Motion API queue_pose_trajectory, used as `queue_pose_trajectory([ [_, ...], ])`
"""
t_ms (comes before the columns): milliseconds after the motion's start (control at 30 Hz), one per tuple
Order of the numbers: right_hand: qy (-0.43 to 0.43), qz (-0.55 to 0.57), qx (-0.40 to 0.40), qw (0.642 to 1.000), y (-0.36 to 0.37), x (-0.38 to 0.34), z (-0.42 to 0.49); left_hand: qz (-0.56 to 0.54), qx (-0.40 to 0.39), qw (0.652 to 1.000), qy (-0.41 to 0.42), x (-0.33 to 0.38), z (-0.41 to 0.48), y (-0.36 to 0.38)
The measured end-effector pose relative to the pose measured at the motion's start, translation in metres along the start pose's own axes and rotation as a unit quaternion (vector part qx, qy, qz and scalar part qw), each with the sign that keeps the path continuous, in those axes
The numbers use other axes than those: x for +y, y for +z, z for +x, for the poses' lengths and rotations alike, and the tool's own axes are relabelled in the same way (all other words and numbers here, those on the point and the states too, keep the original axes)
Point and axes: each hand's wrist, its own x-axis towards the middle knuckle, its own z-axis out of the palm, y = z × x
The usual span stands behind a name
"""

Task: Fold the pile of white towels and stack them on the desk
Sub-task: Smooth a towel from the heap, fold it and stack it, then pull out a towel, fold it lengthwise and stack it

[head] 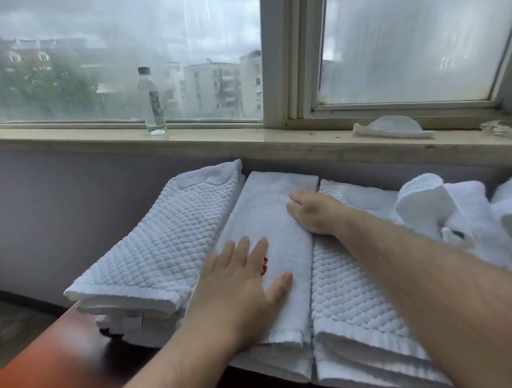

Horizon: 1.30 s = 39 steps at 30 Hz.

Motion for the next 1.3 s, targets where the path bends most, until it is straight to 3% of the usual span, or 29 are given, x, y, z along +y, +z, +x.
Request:
queue_pose_trajectory([
  [167,-0.009,0.003,0.006,1.000,-0.022,0.031,-0.092,-0.064,0.003,0.998,0.005,0.025,-0.029,-0.002],
  [400,0.093,0.139,0.144,0.975,-0.043,0.102,-0.252,-0.125,0.032,0.986,0.107,0.117,-0.048,-0.013],
  [567,0.134,0.206,0.298,0.922,-0.044,0.151,-0.339,-0.235,0.046,0.949,0.207,0.211,-0.069,0.005],
  [767,0.170,0.247,0.408,0.862,-0.024,0.197,-0.379,-0.254,0.010,0.931,0.264,0.281,-0.081,0.061],
  [900,0.195,0.386,0.410,0.803,-0.008,0.221,-0.382,-0.256,-0.069,0.932,0.248,0.303,-0.070,0.097],
  [1000,0.211,0.417,0.410,0.783,-0.011,0.232,-0.378,-0.240,-0.084,0.933,0.254,0.319,-0.054,0.116],
  [1100,0.223,0.398,0.447,0.770,-0.020,0.232,-0.378,-0.233,-0.057,0.938,0.251,0.333,-0.037,0.125],
  [1200,0.256,0.229,0.541,0.768,-0.023,0.233,-0.383,-0.226,-0.036,0.941,0.250,0.337,-0.028,0.133],
  [1233,0.274,0.174,0.549,0.770,-0.023,0.233,-0.384,-0.231,-0.030,0.939,0.253,0.336,-0.028,0.134],
  [1300,0.345,0.151,0.489,0.787,-0.026,0.237,-0.386,-0.245,-0.012,0.933,0.264,0.330,-0.029,0.134],
])
